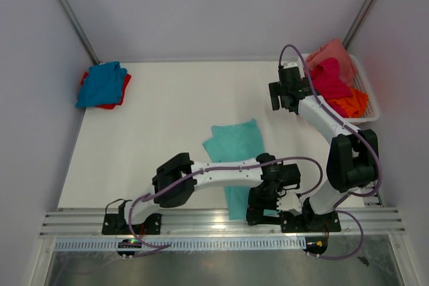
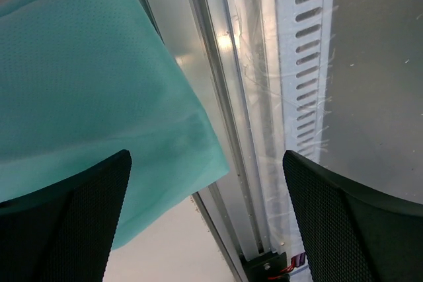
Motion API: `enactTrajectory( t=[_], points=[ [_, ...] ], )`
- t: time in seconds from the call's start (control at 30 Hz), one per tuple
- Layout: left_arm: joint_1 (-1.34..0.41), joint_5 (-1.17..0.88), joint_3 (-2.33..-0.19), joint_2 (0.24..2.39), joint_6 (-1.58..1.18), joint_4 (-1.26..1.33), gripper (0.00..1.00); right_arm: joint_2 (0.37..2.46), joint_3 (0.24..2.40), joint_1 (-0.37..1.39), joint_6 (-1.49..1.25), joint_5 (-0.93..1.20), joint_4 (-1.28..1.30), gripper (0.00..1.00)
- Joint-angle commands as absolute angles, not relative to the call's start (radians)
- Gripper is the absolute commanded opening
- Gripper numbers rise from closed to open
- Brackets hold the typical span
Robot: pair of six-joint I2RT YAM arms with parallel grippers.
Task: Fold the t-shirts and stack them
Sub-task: Fold the tshirt
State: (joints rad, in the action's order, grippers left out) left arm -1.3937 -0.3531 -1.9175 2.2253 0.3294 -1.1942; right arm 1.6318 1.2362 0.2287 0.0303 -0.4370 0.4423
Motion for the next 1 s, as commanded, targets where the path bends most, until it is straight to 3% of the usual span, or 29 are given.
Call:
enactTrajectory(
  t=[0.0,0.27,0.53,0.83,0.97],
  points=[
    [-1.404,-0.367,-1.917,2.165,0.314,-1.146,0.99,1.601,1.270,0.230,0.047,-0.347,0.442,0.99],
    [-1.396,-0.088,-1.942,2.048,0.250,-1.052,0.99,1.603,1.281,0.230,0.156,-0.059,0.471,0.99],
    [-1.215,0.323,-1.937,1.806,0.152,-0.829,0.99,1.629,1.293,0.232,0.251,0.216,0.494,0.99],
    [-0.950,0.364,-1.784,1.634,0.063,-0.683,0.99,1.652,1.290,0.327,0.508,0.374,0.639,0.99],
    [-0.832,0.237,-1.772,1.621,0.002,-0.695,0.99,1.660,1.279,0.389,0.584,0.403,0.699,0.99]
  ],
)
